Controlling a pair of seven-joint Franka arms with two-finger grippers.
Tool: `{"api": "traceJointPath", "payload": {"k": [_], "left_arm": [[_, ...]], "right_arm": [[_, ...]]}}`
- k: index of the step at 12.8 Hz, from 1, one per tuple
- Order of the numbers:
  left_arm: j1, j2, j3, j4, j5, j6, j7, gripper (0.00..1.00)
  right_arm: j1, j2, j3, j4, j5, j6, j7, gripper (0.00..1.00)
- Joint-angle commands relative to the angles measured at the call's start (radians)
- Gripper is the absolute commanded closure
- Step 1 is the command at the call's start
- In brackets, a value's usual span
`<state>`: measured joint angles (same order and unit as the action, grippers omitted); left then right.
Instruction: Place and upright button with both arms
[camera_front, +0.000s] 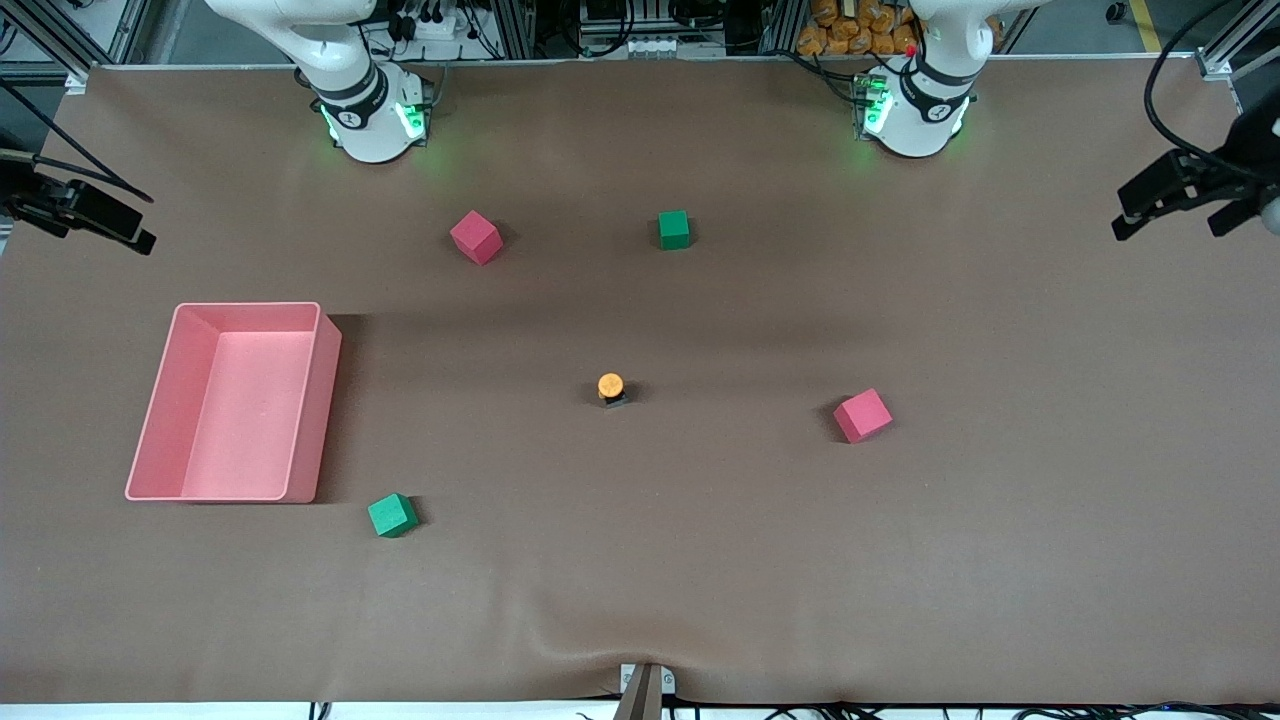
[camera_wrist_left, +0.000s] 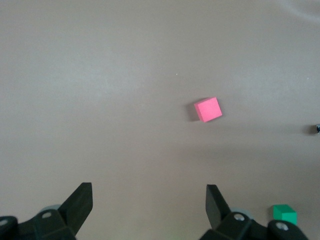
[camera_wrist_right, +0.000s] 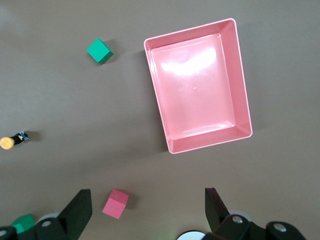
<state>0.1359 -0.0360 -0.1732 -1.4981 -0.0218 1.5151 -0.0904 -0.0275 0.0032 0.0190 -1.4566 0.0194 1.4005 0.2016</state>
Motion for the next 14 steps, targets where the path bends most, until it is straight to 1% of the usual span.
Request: {"api": "traceJointPath", "payload": {"k": [1, 2, 4, 6, 8, 12, 14], "left_arm": [[-0.151, 0.033, 0.160, 0.055, 0.014, -0.039, 0.024, 0.00], [-0.186, 0.033, 0.193, 0.053, 0.013, -0.065, 0.023, 0.00], [-0.212, 0.027, 0.212, 0.049, 0.013, -0.096, 0.021, 0.00], [-0.203, 0.022, 0.204, 0.050, 0.023, -0.096, 0.064, 0.00], [-0.196, 0.015, 0.201, 0.052, 0.023, -0.102, 0.058, 0.00], [-0.180, 0.005, 0.175, 0.041, 0.031, -0.191, 0.070, 0.00], [-0.180, -0.005, 0.164, 0.035, 0.051, -0.196, 0.041, 0.00]], "right_arm": [[0.000, -0.012, 0.010, -0.008, -0.035, -0.003, -0.048, 0.00], [0.000, -0.012, 0.012, -0.007, -0.035, -0.005, -0.051, 0.00], [-0.003, -0.012, 0.012, -0.008, -0.035, -0.008, -0.056, 0.00], [-0.003, -0.012, 0.012, -0.008, -0.035, -0.009, -0.054, 0.00], [-0.002, -0.012, 0.012, -0.008, -0.033, -0.011, -0.054, 0.00], [0.000, -0.012, 0.012, -0.008, -0.033, -0.014, -0.051, 0.00], [-0.002, -0.012, 0.009, -0.008, -0.029, -0.018, -0.051, 0.00]]}}
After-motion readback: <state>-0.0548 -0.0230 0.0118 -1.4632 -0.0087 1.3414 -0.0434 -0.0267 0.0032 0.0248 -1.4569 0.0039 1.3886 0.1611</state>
